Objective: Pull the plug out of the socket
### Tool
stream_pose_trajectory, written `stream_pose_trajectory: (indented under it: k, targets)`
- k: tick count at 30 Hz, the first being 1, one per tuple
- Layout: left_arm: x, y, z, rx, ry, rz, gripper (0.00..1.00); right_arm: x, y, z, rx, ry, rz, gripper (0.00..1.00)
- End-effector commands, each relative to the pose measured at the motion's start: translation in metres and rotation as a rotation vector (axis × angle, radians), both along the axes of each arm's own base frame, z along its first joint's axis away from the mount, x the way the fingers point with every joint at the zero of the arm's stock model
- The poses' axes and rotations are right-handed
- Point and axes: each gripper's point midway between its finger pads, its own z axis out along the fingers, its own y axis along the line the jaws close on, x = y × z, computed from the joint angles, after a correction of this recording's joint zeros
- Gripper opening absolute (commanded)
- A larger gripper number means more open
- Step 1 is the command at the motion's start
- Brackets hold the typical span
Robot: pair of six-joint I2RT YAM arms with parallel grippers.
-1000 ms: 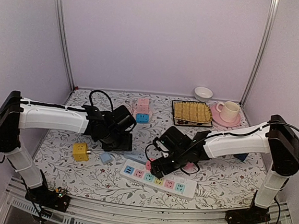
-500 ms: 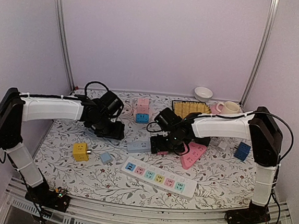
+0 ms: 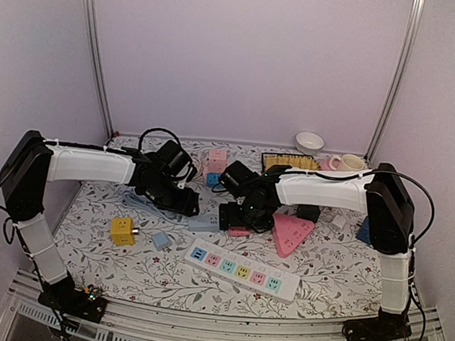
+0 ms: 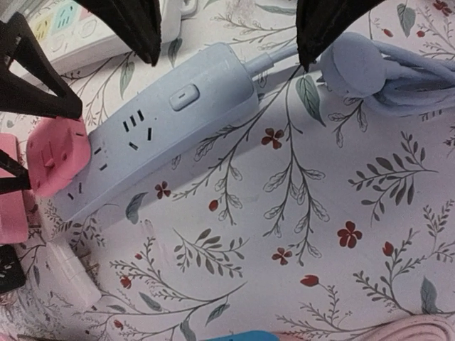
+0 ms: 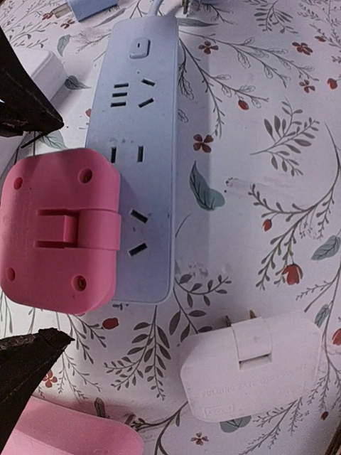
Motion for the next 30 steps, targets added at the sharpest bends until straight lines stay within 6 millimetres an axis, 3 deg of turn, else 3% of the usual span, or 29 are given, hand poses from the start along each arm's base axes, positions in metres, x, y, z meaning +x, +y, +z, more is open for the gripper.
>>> stream_pose_trajectory:
  k: [1, 8, 14, 23, 27, 30]
  targets:
    - [0.013, -0.011, 0.001, -0.038, -0.022, -0.035, 0.65, 0.007, -0.013, -0.014, -0.052, 0.019, -0.043, 0.96]
    - [0.013, -0.008, -0.014, -0.011, 0.001, -0.035, 0.66, 0.015, 0.002, -0.016, -0.044, 0.014, -0.018, 0.94]
    - [0.011, -0.008, -0.021, -0.014, 0.017, -0.04, 0.68, 0.018, 0.001, -0.021, -0.066, 0.015, -0.01, 0.92]
    - [0.011, -0.016, -0.032, -0.027, 0.048, -0.057, 0.73, 0.016, 0.001, -0.017, -0.081, 0.008, -0.008, 0.72]
    - [0.01, -0.017, -0.035, -0.022, 0.05, -0.061, 0.74, 0.012, 0.004, -0.018, -0.098, 0.011, 0.006, 0.7]
    - [0.007, -0.018, -0.037, -0.015, 0.053, -0.069, 0.77, 0.009, 0.006, -0.02, -0.102, 0.018, 0.013, 0.62]
